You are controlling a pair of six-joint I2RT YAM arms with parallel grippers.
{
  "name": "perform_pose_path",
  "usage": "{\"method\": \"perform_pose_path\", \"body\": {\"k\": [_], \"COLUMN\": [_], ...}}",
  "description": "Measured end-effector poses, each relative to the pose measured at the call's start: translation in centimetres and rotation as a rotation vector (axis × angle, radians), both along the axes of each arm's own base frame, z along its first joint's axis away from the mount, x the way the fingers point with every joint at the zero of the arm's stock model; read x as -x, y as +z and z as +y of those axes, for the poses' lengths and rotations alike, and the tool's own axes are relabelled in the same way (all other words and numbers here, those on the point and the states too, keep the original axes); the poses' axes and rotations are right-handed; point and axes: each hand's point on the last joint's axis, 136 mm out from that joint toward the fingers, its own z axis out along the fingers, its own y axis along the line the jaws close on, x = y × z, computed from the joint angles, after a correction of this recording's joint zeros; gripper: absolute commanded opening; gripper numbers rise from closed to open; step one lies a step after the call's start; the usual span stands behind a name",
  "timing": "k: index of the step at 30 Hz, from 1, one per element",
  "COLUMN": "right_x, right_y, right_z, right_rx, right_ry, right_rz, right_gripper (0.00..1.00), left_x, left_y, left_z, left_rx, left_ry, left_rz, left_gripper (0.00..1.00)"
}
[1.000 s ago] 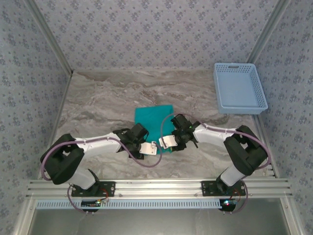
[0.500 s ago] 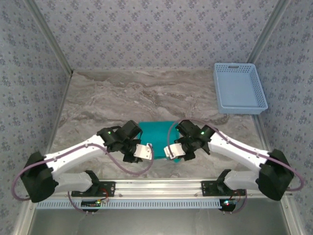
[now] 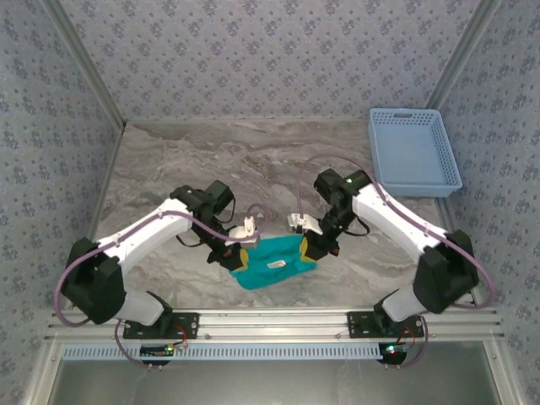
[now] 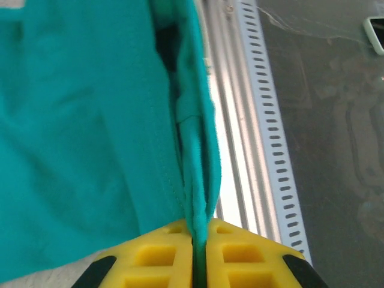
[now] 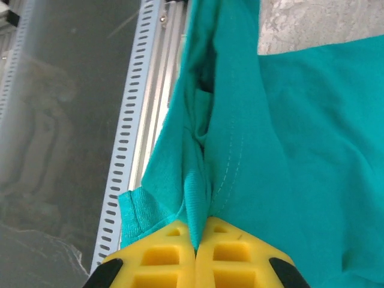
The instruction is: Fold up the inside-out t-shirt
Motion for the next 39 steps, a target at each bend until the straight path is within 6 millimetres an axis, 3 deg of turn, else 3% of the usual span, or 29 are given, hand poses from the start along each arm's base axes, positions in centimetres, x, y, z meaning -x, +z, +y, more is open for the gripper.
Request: {"method": "perform_pose_path", "body": {"k": [5, 10, 15, 24, 28, 31, 34, 36, 37, 38, 39], "right_x": [-1.4, -4.6, -7.7, -12.3, -13.7, -14.1, -14.9, -15.6, -15.9, -16.2, -16.8], "right_y": [-1.1, -3.4, -6.5, -11.3, -12.7, -12.9, -12.5, -11.8, -11.3, -10.7, -10.0], "right_z": [0.6, -0.6, -1.4, -1.9, -2.1, -2.3, -2.5, -2.5, -2.6, -2.7, -2.8], "right_rx": [-0.005, 0.03, 0.119, 0.292, 0.351, 0.364, 0.352, 0.33, 0.319, 0.306, 0.295], "right_ry": [0.016, -0.075, -0.145, -0.284, -0.341, -0.372, -0.426, -0.482, -0.513, -0.543, -0.584], "right_rz": [0.111, 0.164, 0.136, 0.064, 0.059, 0.062, 0.057, 0.031, 0.016, -0.004, -0.04], "right_gripper": [0.0, 0.0, 0.0, 0.02, 0.19, 0.31, 0.4, 0.41, 0.49, 0.87, 0.99], "left_x": [-1.7, -4.4, -6.7, -10.9, -11.7, -12.8, -14.9, -16.1, -16.7, -17.2, -17.9], "left_y": [-1.6, -2.9, -4.2, -8.3, -9.1, -9.4, -9.1, -7.3, -5.8, -4.3, -2.0], "left_z": [-0.8, -1.3, -1.1, -1.2, -0.6, 0.0, 0.5, 0.6, 0.5, 0.4, 0.2], "left_rx": [-0.005, -0.015, -0.051, -0.198, -0.249, -0.286, -0.304, -0.281, -0.256, -0.227, -0.181], "left_ry": [0.014, 0.036, 0.073, 0.165, 0.205, 0.264, 0.356, 0.414, 0.447, 0.481, 0.525], "left_rz": [0.107, 0.135, 0.099, 0.033, 0.008, -0.006, -0.074, -0.145, -0.186, -0.226, -0.277], "left_gripper": [0.11, 0.11, 0.14, 0.17, 0.25, 0.48, 0.47, 0.47, 0.48, 0.48, 0.47]}}
